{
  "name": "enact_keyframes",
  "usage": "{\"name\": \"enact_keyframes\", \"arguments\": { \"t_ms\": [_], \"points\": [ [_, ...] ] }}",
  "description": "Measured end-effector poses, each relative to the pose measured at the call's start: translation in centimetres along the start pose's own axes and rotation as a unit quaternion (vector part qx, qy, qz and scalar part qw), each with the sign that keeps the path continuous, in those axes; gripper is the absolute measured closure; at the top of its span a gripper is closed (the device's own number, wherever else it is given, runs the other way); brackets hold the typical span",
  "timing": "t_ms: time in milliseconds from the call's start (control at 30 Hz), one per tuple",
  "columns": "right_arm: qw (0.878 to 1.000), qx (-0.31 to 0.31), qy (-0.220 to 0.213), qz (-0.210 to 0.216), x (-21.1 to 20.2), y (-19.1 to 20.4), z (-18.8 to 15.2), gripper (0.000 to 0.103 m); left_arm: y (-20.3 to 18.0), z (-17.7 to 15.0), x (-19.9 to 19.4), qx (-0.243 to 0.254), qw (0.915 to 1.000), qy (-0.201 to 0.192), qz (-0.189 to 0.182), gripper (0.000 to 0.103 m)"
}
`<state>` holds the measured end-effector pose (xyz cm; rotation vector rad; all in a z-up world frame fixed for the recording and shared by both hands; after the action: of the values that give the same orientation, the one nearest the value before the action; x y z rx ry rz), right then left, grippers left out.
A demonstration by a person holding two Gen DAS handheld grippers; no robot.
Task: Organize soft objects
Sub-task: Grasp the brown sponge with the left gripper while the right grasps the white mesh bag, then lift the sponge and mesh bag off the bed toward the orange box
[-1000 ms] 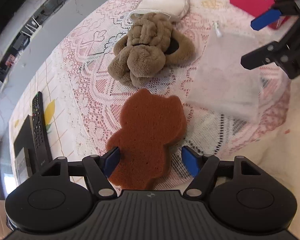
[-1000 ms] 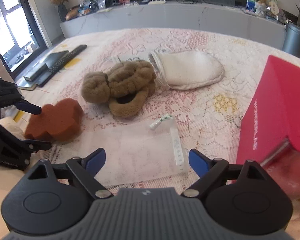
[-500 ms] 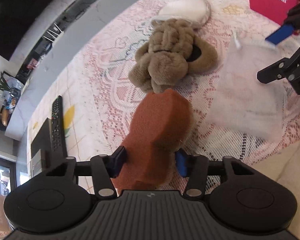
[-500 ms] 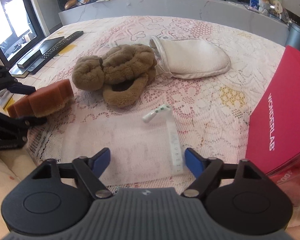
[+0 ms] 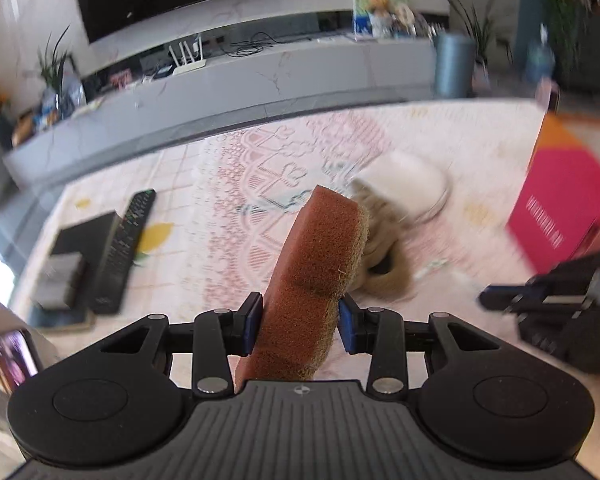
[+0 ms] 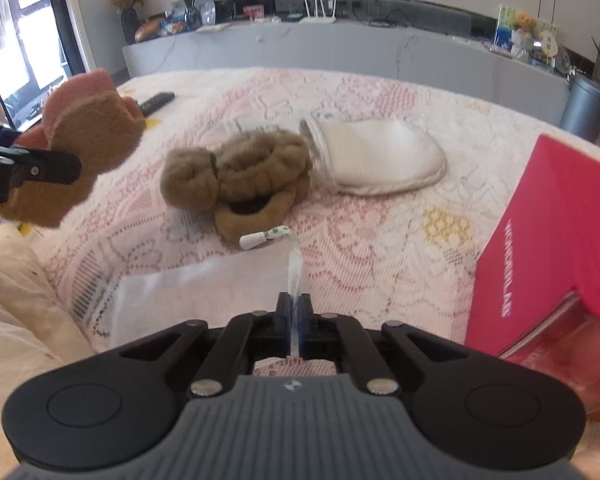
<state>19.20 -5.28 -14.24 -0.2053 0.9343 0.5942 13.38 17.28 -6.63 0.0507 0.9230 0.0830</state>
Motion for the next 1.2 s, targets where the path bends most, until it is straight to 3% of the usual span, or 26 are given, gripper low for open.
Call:
{"name": "enact_keyframes", "arguments": {
  "t_ms": [367,500,633,733,800,867,1000,1200],
  "points": [
    [0.996,0.013,-0.082,-0.015,-8.5,-1.3,-0.3,0.103,-4.3,-2.0,-3.1,-0.091,0.9922,-0.005,-0.086,0.059],
    [0.998,0.015,-0.047,-0.039,-8.8,-2.8,-2.3,0.103,-6.3,-3.5,-3.2,-0.098,0.9887,0.011,-0.113,0.059],
    [0.998,0.039,0.016,-0.057,-7.3,-5.0,-5.5,0.101,-7.8,-4.9,-3.1,-0.082,0.9919,0.007,-0.096,0.059],
    [0.998,0.038,0.025,-0.048,-7.2,-5.5,-6.7,0.089,-8.3,-5.3,-3.0,-0.074,0.9932,-0.003,-0.089,0.059],
    [0.999,0.018,0.011,-0.038,-7.7,-5.2,-6.6,0.058,-8.4,-5.5,-2.7,-0.074,0.9936,-0.006,-0.085,0.059],
    [0.999,-0.029,0.006,-0.019,-7.6,-4.3,-6.2,0.042,-8.3,-5.8,-2.4,-0.079,0.9932,-0.007,-0.085,0.059],
    [0.991,-0.129,0.035,0.007,-5.7,-2.6,-5.6,0.037,-7.8,-6.6,-1.9,-0.089,0.9922,-0.014,-0.086,0.059],
    [0.983,-0.169,0.067,0.032,-2.6,-2.2,-5.0,0.028,-7.4,-7.3,-0.7,-0.103,0.9915,-0.004,-0.079,0.061]
  ]
}}
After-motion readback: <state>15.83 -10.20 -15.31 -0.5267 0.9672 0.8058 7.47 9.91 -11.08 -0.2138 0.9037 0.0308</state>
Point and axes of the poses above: each gripper's, at about its wrist camera, not at the fingertips, and x roughly the way its jaws point, y to its left, z to its top, the point moved 2 cm from there along x, roughly the way its jaws point, and after that the axes turned 5 degrees about y, right-handed, at the moved point
